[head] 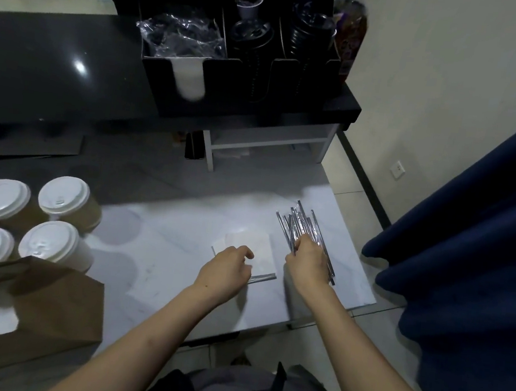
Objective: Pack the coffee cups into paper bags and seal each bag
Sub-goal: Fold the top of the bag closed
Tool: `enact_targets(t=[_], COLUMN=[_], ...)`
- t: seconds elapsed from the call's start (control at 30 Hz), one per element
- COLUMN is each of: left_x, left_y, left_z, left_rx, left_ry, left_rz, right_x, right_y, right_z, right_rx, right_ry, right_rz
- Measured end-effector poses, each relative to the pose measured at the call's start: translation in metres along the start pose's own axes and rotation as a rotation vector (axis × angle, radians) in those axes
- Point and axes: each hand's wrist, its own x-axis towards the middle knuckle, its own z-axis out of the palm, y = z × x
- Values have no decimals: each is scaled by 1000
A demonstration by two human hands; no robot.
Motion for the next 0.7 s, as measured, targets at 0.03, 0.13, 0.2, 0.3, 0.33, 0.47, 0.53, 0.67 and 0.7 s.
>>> enact_targets(t=[0.03,0.13,0.2,0.3,0.33,0.47,0.53,0.67,0.7], left_x=[-1,-3,-5,-7,-8,-12,-14,-22,-25], left_y=[0,1,2,3,3,5,4,1,0], left_z=[-1,-3,-4,-6,-7,-10,-12,-22,-26], left_rx=[1,-1,0,-4,-7,-13,-18,-40,-48], left_ry=[3,13,17,24,28,42,47,81,95], left_rz=[0,-1,-3,-13,-15,-12,-11,-9,-9], right_x=[0,0,-1,-2,-2,-8,-10,-15,-17], right_y=[0,-2,-4,-6,-7,-11,-12,-18,-22], right_z=[0,-2,-5,-9,-11,-17,-21,-28,-31], right_rx=[2,0,5,12,20,35,32,125,165], right_ry=[-5,-24,-39,-46,-40,-30,-21,-4,-3], right_rz=[4,19,27,37,41,52,59,71,70])
